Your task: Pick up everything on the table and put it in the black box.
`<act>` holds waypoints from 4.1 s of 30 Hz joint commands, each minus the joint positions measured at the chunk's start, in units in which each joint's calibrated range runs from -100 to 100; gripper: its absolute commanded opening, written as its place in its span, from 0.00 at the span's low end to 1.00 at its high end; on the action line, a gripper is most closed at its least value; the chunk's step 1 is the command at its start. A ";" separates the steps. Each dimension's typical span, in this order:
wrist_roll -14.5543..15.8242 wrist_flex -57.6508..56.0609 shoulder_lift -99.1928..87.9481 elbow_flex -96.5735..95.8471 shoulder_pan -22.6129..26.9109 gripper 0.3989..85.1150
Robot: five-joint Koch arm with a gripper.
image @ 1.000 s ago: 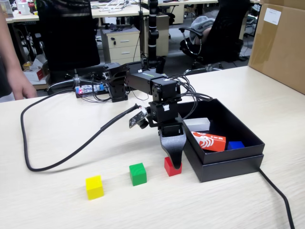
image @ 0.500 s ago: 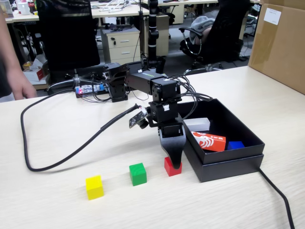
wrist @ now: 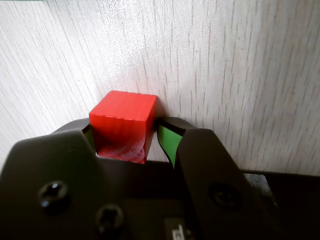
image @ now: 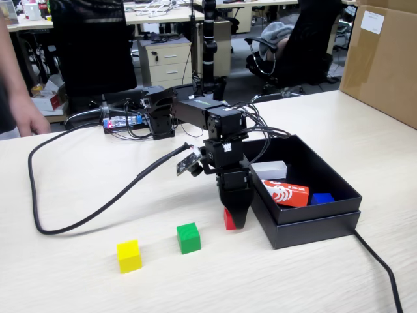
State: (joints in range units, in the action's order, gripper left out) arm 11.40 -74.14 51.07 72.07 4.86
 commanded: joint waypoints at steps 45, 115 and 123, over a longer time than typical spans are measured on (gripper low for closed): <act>1.22 -5.73 -40.34 -8.88 12.94 0.01; -12.16 -0.55 -21.75 8.98 -8.64 0.54; -13.72 1.61 -13.95 9.98 -8.60 0.56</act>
State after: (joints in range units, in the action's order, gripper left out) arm -1.44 -76.00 36.70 77.27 -3.74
